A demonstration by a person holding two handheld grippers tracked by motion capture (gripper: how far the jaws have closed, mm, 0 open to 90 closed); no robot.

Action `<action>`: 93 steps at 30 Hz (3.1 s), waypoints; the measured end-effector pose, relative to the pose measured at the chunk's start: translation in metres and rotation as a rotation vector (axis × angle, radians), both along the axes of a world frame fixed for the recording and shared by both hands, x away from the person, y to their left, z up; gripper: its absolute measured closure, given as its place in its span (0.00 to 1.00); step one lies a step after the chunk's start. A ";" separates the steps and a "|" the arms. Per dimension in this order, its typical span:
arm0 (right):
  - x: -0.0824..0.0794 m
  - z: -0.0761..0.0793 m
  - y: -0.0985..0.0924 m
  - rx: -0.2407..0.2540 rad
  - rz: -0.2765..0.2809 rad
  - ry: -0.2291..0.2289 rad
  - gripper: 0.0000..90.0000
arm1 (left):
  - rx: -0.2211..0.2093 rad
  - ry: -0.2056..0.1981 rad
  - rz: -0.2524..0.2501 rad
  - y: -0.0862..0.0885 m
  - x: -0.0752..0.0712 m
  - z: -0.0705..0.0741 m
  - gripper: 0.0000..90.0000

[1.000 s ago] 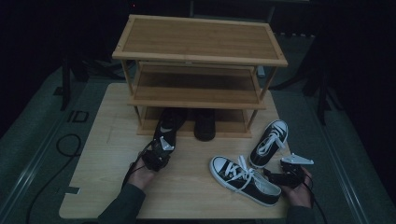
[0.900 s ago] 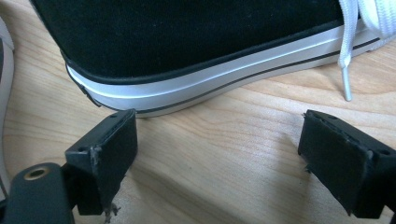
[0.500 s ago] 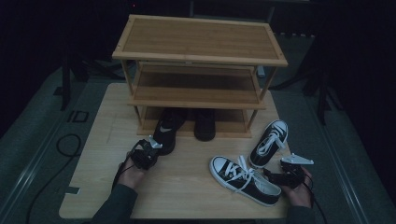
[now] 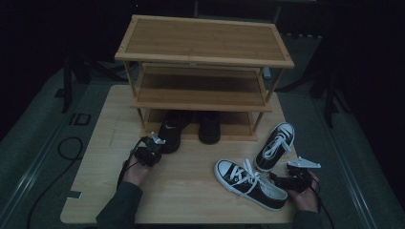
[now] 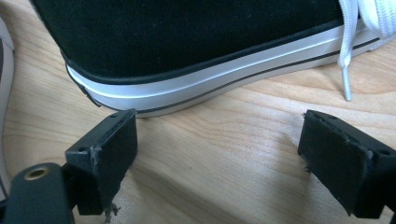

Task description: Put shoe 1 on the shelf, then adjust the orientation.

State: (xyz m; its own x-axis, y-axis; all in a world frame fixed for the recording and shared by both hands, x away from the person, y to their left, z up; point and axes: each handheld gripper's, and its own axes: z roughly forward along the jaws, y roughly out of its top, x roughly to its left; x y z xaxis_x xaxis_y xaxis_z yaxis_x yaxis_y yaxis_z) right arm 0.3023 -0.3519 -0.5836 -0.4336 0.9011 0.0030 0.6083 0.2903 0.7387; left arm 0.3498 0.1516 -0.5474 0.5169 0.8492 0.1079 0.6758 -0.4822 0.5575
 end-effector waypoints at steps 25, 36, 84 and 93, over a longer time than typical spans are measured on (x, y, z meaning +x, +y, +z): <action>0.000 0.000 0.000 0.000 0.000 0.000 0.13 | -0.010 0.024 -0.062 -0.060 0.036 0.002 1.00; 0.000 0.000 0.000 0.000 0.000 0.000 0.13 | -0.019 0.035 -0.068 -0.069 0.042 0.001 1.00; 0.001 0.002 0.001 -0.011 -0.001 0.020 0.14 | -0.084 -0.077 -0.060 0.001 -0.006 0.003 0.67; -0.002 0.008 -0.005 0.031 0.041 0.058 0.30 | -0.086 -0.050 -0.059 0.004 -0.004 -0.005 0.66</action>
State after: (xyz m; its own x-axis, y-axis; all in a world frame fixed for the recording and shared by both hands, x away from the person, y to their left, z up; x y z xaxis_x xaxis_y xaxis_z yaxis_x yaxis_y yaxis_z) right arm 0.2999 -0.3573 -0.5751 -0.4685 0.8816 0.0570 0.6382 0.2931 0.7119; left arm 0.3460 0.1555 -0.5526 0.5621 0.8247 0.0632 0.6178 -0.4694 0.6308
